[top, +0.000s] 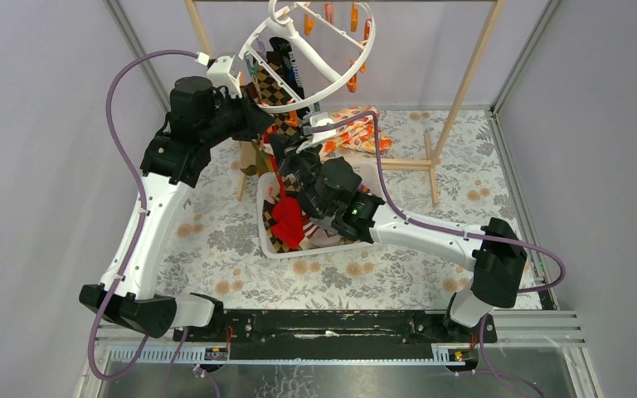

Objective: Clip the socks to the hanger
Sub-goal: Clamp the sock onto the hanger.

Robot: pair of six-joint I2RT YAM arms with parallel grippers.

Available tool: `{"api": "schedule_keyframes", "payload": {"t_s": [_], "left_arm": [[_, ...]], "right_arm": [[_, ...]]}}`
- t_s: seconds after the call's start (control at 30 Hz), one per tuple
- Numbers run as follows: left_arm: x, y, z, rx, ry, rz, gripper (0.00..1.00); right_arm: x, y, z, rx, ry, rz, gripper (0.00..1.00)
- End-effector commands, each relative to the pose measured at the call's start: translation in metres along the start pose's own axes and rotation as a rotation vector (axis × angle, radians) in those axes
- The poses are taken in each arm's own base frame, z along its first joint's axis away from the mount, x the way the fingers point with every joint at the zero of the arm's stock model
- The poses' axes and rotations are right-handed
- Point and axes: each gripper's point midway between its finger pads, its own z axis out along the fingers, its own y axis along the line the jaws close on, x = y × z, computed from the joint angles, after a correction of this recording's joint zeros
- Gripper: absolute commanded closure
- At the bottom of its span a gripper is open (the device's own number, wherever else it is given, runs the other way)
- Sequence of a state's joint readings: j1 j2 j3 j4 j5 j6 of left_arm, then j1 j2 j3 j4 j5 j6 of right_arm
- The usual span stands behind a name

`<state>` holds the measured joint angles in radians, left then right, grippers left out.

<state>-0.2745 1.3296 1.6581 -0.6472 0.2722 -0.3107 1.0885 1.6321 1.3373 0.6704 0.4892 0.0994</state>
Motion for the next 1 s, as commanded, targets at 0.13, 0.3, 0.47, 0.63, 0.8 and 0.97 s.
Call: {"api": "schedule_keyframes", "payload": {"t_s": [0.13,0.3,0.47,0.63,0.8,0.97], "left_arm": [[-0.002,0.003,-0.007,-0.027,-0.019,0.027,0.57],[-0.012,-0.001,-0.015,-0.028,-0.052,0.028,0.27],[-0.026,-0.005,-0.029,-0.042,-0.088,0.043,0.02],[-0.029,-0.008,-0.041,-0.034,-0.104,0.054,0.01],[-0.018,-0.003,-0.037,-0.035,-0.075,0.057,0.02],[-0.007,0.010,-0.029,-0.060,-0.045,0.068,0.07]], "right_arm": [[-0.041,0.004,0.002,0.021,-0.102,0.026,1.00],[-0.039,0.011,0.004,-0.011,-0.100,0.040,0.96],[-0.039,0.010,0.002,-0.014,-0.093,0.047,0.77],[-0.040,0.020,0.001,-0.092,-0.042,0.089,0.47],[-0.042,0.028,-0.008,-0.192,0.025,0.134,0.34],[-0.051,0.015,-0.032,-0.287,0.086,0.251,0.33]]}}
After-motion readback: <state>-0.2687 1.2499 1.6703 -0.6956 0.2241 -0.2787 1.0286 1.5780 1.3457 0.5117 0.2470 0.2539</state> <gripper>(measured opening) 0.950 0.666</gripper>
